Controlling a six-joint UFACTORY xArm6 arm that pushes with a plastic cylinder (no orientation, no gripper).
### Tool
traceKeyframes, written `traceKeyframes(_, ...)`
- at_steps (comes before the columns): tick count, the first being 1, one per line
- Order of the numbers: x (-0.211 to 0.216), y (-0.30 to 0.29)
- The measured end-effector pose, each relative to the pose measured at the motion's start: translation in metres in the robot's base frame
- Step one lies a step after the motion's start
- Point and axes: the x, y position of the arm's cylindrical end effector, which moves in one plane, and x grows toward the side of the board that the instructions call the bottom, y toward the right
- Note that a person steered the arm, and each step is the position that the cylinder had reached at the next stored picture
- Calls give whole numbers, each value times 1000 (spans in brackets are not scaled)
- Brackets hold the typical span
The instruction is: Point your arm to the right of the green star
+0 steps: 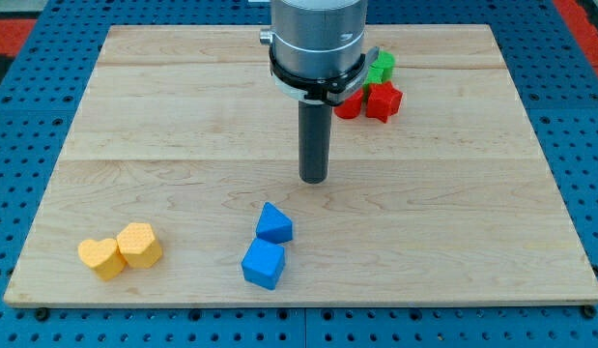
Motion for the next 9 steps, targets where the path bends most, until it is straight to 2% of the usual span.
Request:
traceKeyframes(2, -1, 60)
traceKeyframes(3, -28, 114)
traceKeyframes(4, -76, 165)
traceKeyframes(5, -121, 179)
traceKeyframes(6, -148, 167)
traceKeyframes(9, -150, 161)
